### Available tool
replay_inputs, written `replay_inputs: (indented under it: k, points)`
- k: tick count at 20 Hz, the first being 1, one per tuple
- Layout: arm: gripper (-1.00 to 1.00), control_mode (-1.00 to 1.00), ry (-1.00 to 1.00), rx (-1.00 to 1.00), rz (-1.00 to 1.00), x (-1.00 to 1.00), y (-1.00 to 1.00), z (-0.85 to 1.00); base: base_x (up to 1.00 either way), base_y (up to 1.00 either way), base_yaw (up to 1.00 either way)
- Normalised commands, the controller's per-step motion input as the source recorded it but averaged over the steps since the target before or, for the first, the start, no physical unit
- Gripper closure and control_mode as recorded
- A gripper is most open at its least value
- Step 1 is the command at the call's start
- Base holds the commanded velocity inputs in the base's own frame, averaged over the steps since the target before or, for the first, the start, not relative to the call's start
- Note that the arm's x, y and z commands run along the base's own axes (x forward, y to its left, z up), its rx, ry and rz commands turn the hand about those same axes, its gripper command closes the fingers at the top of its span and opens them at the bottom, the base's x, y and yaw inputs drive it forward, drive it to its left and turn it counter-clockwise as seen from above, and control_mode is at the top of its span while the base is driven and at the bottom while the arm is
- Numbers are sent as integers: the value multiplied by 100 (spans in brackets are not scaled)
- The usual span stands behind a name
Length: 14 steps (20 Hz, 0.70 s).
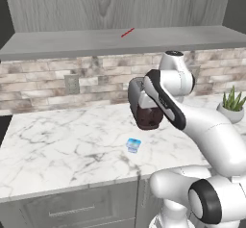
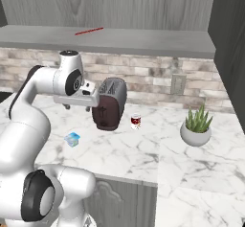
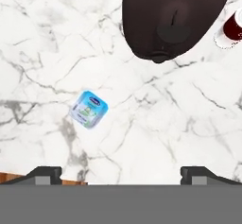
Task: Pick the yogurt and honey bottle from the counter and place them in the cabinets closest to them.
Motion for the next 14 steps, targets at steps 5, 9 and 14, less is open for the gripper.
replay_inputs:
  k: [5, 9, 14]
  points:
    - [-100, -100, 3, 0, 1, 4, 15, -19, 0, 0, 0]
    - [-100, -100, 4, 0, 1, 6, 22, -20, 0, 0, 0]
    - [-100, -100, 6, 0, 1, 12, 21, -23, 0, 0, 0]
